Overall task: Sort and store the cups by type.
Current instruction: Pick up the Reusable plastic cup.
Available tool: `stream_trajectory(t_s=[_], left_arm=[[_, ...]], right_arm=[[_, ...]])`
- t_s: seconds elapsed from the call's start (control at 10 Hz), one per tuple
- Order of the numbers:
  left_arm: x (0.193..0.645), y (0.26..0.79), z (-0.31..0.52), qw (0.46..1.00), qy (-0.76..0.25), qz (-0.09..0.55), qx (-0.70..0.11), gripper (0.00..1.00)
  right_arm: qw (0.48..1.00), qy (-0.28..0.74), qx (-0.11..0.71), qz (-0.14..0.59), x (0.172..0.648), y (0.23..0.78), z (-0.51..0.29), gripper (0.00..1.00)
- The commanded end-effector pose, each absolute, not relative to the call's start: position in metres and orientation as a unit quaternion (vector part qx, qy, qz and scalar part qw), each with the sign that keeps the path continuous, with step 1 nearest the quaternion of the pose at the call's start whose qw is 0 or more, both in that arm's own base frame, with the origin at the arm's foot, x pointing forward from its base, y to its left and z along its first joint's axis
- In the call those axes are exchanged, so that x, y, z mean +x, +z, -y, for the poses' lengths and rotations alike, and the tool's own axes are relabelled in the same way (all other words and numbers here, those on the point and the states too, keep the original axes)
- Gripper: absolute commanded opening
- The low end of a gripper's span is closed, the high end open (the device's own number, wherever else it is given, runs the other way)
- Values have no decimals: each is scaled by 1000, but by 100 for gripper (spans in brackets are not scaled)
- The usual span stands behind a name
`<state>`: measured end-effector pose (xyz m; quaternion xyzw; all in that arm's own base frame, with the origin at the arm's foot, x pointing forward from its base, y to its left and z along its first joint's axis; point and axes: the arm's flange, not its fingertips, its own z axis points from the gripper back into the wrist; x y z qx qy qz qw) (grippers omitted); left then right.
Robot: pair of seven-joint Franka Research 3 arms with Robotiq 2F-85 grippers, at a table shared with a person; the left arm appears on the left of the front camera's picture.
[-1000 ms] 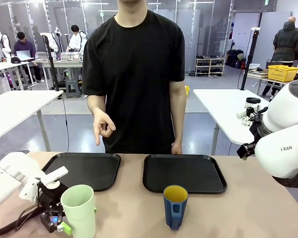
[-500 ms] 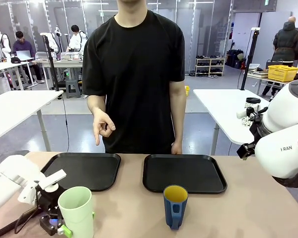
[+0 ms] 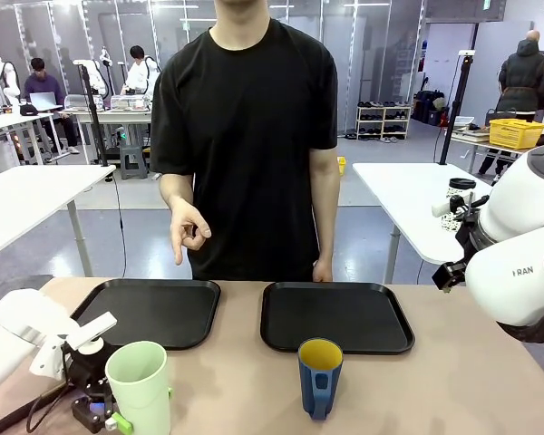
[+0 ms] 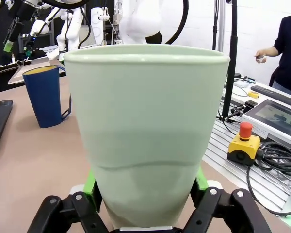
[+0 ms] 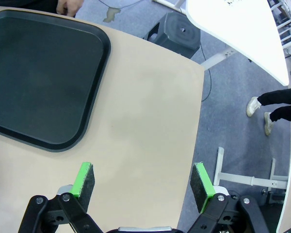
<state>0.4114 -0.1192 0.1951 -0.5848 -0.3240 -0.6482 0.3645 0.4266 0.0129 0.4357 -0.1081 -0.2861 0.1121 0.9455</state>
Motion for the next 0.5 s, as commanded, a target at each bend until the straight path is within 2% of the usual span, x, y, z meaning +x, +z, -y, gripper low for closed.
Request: stream_trajectory(t_s=[0.0, 0.4], left_arm=[[391, 178, 110, 371, -654, 353, -558, 43], [393, 213, 99, 359, -638, 401, -551, 43]], right_arm=[[945, 112, -110, 286, 426, 434, -12, 100], [945, 112, -110, 286, 426, 434, -12, 100]])
